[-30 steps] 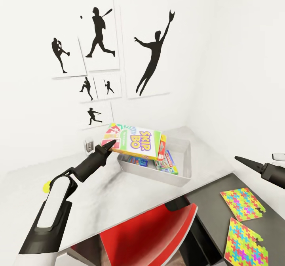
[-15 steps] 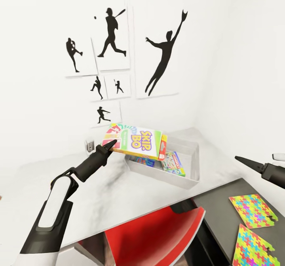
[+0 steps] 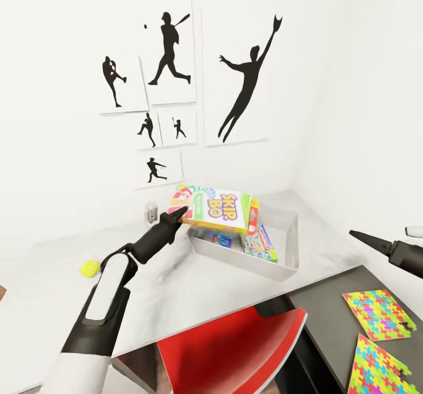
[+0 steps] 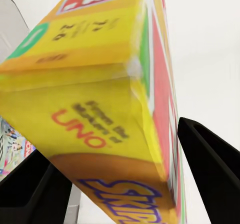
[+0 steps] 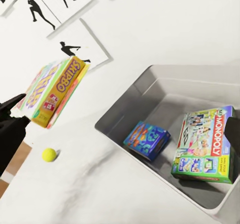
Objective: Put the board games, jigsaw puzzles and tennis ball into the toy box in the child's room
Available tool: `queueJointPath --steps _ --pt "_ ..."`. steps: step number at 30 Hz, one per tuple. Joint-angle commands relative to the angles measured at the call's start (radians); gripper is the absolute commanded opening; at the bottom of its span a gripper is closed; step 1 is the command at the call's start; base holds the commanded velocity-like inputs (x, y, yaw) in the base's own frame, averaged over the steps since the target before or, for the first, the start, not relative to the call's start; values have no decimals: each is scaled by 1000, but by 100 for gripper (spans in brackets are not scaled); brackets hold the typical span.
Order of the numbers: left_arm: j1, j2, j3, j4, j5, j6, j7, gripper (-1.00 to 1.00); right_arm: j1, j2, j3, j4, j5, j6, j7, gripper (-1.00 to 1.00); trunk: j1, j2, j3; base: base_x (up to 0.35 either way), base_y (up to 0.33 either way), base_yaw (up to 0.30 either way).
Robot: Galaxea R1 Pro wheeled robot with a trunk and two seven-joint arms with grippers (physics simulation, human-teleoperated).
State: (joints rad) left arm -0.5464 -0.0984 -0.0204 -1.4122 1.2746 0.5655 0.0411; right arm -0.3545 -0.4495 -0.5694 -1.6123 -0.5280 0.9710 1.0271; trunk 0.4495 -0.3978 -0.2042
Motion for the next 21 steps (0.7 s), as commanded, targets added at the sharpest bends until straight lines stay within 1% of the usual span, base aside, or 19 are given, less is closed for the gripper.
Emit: queueJointPath --steps 1,3,4,8,9,13,14,17,20,21 --pt "-27 -7 -9 33 4 -10 4 -100 -2 -2 -1 0 1 7 2 100 0 -2 -2 0 0 17" --pt "-81 -17 -25 104 -3 -39 5 -100 -4 -6 -2 0 1 11 -5 100 0 -2 -2 0 0 12" --pt "-81 -17 -25 104 -3 -39 5 -100 -4 -6 -2 0 1 11 -5 100 0 -2 -2 0 0 11" --pt "-190 -31 -43 256 -10 -79 7 -100 -6 -16 -12 0 0 18 -18 100 0 -2 -2 0 0 7" --pt "-190 -31 -43 256 -10 -79 7 -100 -6 -16 -12 0 0 18 -18 100 0 -2 -2 0 0 5" --pt "-303 -46 -61 384 -14 -95 9 -100 -8 -21 -30 0 -1 44 -23 100 0 -2 -2 0 0 3" --pt "-303 -46 -61 384 -14 -95 9 -100 -8 -21 -30 0 -1 44 -23 100 0 -2 -2 0 0 2" --pt "-398 -57 -97 484 -14 -101 22 -100 -13 -23 -37 0 -1 76 -25 100 0 -2 -2 0 0 1" --pt "-492 -67 -137 599 -5 -105 40 -100 -17 -24 -41 0 -1 76 -26 100 0 -2 -2 0 0 0" --pt "-492 -67 -137 599 -5 -105 40 -100 -17 -24 -41 0 -1 76 -26 100 0 -2 -2 0 0 0"
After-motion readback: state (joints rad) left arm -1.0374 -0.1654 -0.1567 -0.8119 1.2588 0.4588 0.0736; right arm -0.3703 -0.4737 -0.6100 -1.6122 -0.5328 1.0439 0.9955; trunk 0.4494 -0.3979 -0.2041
